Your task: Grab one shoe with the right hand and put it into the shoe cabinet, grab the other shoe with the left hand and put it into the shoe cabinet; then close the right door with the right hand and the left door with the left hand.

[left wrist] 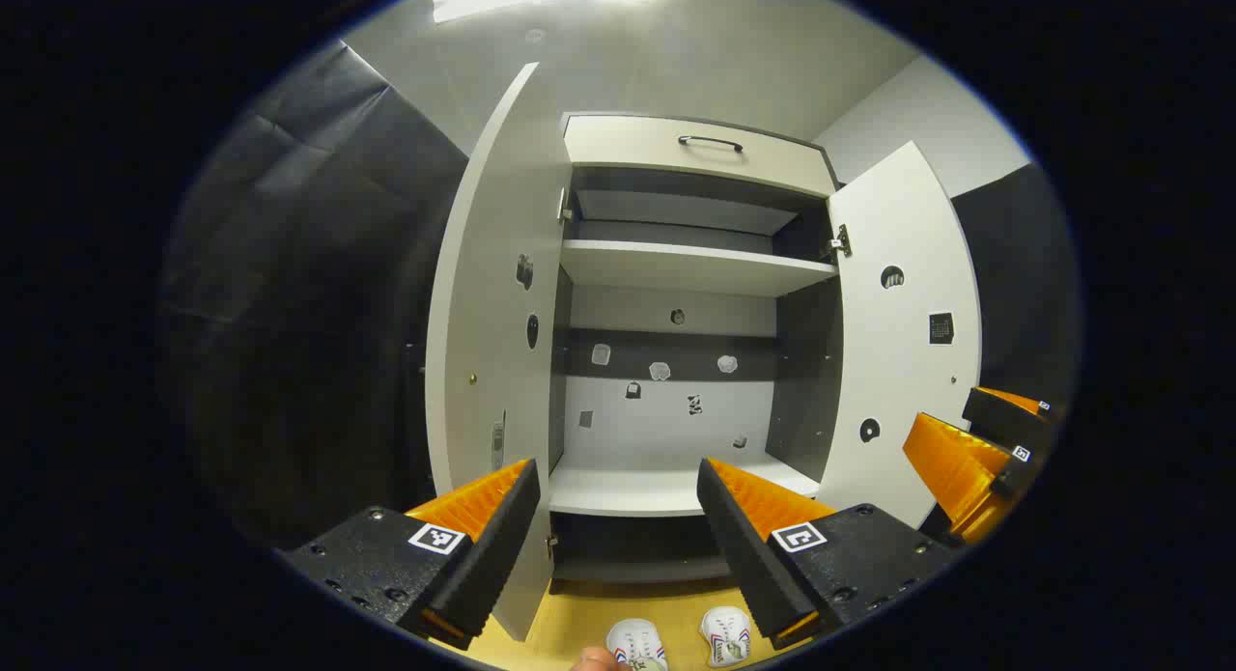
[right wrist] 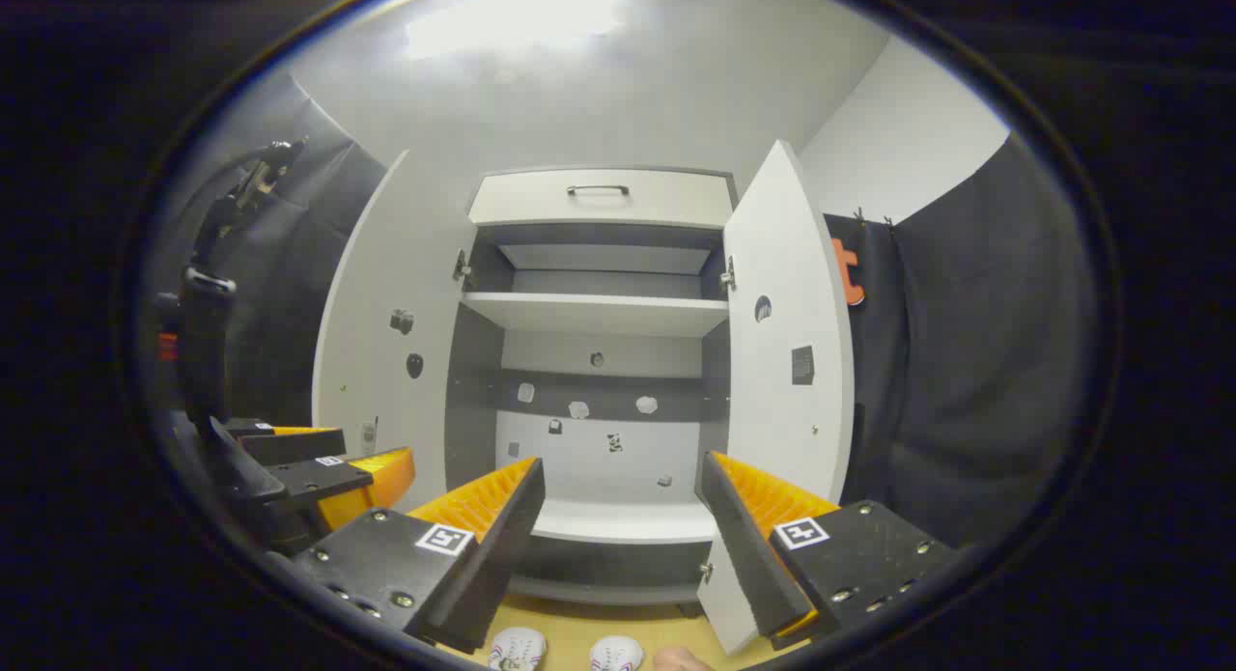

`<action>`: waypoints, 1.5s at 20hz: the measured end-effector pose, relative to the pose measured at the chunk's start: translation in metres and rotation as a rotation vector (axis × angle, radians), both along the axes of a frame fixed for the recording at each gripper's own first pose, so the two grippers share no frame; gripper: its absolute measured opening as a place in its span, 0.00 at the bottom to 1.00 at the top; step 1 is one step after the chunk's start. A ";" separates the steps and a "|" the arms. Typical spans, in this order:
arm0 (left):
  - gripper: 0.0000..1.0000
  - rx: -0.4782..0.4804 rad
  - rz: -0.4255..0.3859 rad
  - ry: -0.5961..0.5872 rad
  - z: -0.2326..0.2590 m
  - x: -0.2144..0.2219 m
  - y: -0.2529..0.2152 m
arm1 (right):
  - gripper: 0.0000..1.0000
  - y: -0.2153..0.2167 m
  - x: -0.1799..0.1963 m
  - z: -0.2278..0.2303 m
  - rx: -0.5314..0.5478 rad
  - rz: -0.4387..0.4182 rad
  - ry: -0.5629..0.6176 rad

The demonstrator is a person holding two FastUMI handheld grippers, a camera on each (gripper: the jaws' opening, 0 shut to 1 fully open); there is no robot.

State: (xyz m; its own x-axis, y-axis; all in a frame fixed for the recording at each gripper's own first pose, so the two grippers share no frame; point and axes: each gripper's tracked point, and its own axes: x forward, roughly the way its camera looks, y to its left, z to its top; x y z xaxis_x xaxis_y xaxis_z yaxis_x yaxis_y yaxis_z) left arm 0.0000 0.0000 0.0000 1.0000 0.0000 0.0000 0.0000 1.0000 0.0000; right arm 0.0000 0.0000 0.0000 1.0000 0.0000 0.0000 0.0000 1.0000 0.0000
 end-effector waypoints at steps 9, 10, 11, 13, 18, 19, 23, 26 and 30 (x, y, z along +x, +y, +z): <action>0.99 0.027 0.023 0.004 -0.003 0.001 0.011 | 0.97 -0.007 0.007 -0.003 -0.019 -0.028 0.012; 0.99 0.031 0.029 0.005 -0.003 0.001 0.014 | 0.97 -0.008 0.007 -0.003 -0.020 -0.030 0.013; 0.99 0.034 0.035 0.005 -0.003 0.000 0.016 | 0.97 -0.010 0.007 -0.004 -0.022 -0.032 0.014; 0.99 0.035 0.042 0.012 -0.006 0.001 0.018 | 0.97 -0.012 0.008 -0.006 -0.029 -0.033 0.018; 0.99 0.055 0.054 0.059 -0.025 0.006 0.022 | 0.97 -0.017 0.012 -0.031 -0.047 -0.036 0.074; 0.99 0.058 0.058 0.068 -0.029 0.006 0.024 | 0.94 -0.017 0.013 -0.043 -0.051 -0.030 0.098; 0.99 0.048 0.074 0.088 -0.036 0.005 0.031 | 0.94 -0.008 0.016 -0.134 -0.063 0.007 0.290; 0.99 0.057 0.092 0.093 -0.037 0.003 0.039 | 0.82 0.006 0.003 -0.229 -0.064 0.056 0.502; 0.99 0.075 0.108 0.101 -0.039 -0.001 0.050 | 0.51 0.023 -0.014 -0.351 -0.024 0.115 0.767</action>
